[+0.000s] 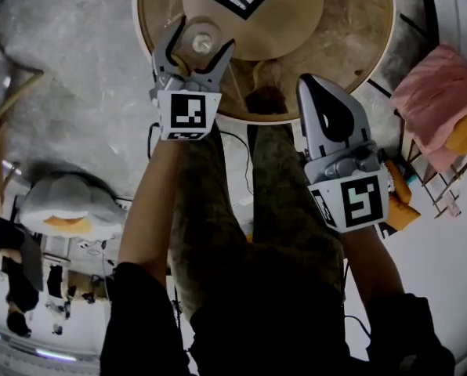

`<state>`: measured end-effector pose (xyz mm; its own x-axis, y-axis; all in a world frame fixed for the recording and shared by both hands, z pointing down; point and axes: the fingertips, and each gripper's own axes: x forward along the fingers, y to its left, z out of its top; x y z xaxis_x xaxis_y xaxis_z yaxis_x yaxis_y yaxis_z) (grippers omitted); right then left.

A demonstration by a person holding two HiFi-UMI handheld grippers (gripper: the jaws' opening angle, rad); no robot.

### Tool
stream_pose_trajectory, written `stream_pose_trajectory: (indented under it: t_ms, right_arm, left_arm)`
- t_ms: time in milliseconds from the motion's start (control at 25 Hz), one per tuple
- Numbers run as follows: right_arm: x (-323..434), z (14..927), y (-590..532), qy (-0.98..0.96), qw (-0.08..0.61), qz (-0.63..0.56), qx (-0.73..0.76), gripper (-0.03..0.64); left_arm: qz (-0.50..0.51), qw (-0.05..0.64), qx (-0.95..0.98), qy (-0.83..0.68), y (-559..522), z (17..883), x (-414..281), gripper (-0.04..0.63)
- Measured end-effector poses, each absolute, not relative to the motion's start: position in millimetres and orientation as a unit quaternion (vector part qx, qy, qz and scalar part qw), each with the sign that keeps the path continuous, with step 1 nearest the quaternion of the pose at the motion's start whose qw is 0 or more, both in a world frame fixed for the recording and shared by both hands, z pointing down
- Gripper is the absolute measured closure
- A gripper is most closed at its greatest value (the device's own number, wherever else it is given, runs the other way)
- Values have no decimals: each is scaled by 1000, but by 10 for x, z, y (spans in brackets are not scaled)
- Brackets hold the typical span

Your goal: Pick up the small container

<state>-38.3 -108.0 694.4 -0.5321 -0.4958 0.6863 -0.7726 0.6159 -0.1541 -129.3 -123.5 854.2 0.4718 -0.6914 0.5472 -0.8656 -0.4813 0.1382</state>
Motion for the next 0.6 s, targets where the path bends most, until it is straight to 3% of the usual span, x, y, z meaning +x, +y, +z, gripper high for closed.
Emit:
stream_pose_trajectory:
  t_ms: [600]
  right_arm:
    - [-156,7089,-1184,-823,292,261,411,600]
  left_arm:
    - [223,171,824,-491,-1404,8615,-1232,239]
